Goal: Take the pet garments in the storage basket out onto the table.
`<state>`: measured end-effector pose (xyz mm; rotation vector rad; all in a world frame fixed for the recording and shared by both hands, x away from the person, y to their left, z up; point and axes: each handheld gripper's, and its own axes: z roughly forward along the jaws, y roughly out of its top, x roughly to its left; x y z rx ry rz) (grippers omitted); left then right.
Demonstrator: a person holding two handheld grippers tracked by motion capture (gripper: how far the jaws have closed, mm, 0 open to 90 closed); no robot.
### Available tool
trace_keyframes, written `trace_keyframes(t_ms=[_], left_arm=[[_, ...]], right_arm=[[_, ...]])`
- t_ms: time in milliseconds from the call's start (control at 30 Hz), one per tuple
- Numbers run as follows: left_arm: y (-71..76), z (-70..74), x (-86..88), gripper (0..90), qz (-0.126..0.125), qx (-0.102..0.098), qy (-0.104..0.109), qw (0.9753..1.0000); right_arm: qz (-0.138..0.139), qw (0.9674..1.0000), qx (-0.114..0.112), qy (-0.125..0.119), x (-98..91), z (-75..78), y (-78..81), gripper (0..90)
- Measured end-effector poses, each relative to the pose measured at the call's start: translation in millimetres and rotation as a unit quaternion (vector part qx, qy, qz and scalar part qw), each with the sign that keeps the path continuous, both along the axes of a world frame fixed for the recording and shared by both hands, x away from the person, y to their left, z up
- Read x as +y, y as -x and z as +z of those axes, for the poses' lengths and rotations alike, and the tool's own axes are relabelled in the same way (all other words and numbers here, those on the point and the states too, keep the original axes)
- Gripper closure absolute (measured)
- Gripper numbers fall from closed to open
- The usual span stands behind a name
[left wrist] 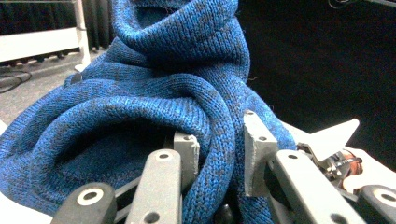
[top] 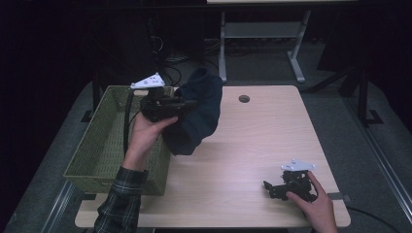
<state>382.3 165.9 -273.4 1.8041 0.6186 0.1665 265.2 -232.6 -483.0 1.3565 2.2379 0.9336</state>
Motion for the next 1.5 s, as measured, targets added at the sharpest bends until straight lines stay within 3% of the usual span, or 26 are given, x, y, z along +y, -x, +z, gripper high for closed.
trace_keyframes(t_ms=[400, 800, 1133, 1500], left_arm=[[-10.9, -10.0, -52.9, 71.6, -0.026, 0.008, -0.024, 0.9993], [-23.7, -32.6, -99.9, 71.5, -0.039, 0.022, -0.044, 0.9980], [-40.4, -70.4, -143.2, 71.5, -0.049, 0.049, -0.071, 0.9951], [-57.6, -123.6, -192.2, 71.5, -0.049, 0.086, -0.113, 0.9886]], right_arm=[[0.001, 1.0000, -0.001, 0.001, -0.1, 0.0, 0.0, 0.0], [0.001, 1.0000, -0.001, 0.001, -0.1, 0.0, 0.0, 0.0], [0.000, 1.0000, -0.001, 0.000, -0.1, -0.1, 0.0, 0.0], [-0.002, 1.0000, 0.002, -0.001, 0.3, 0.1, 0.3, 0.0]])
